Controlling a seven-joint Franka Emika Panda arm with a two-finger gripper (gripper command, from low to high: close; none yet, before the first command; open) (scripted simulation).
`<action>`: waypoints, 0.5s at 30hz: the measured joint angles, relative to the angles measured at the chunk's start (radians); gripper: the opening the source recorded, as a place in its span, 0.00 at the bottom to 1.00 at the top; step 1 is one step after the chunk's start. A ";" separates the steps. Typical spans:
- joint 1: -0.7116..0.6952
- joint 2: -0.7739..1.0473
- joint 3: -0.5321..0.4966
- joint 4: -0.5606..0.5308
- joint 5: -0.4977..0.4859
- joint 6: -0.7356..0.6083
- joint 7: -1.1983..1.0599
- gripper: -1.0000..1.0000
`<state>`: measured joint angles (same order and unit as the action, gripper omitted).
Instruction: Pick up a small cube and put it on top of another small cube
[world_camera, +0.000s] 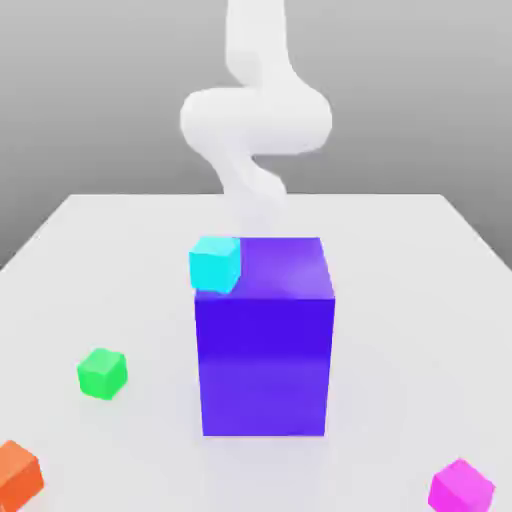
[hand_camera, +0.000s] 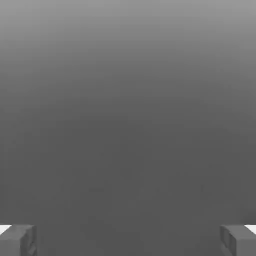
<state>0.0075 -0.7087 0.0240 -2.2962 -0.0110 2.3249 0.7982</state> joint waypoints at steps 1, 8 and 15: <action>0.004 0.039 0.010 0.002 -0.005 0.011 0.000 0.50; 0.026 0.296 0.080 0.012 -0.043 0.081 0.000 0.50; 0.057 0.549 0.142 0.023 -0.092 0.150 0.008 0.50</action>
<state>0.0648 -0.1592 0.1661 -2.2732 -0.1033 2.4749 0.8067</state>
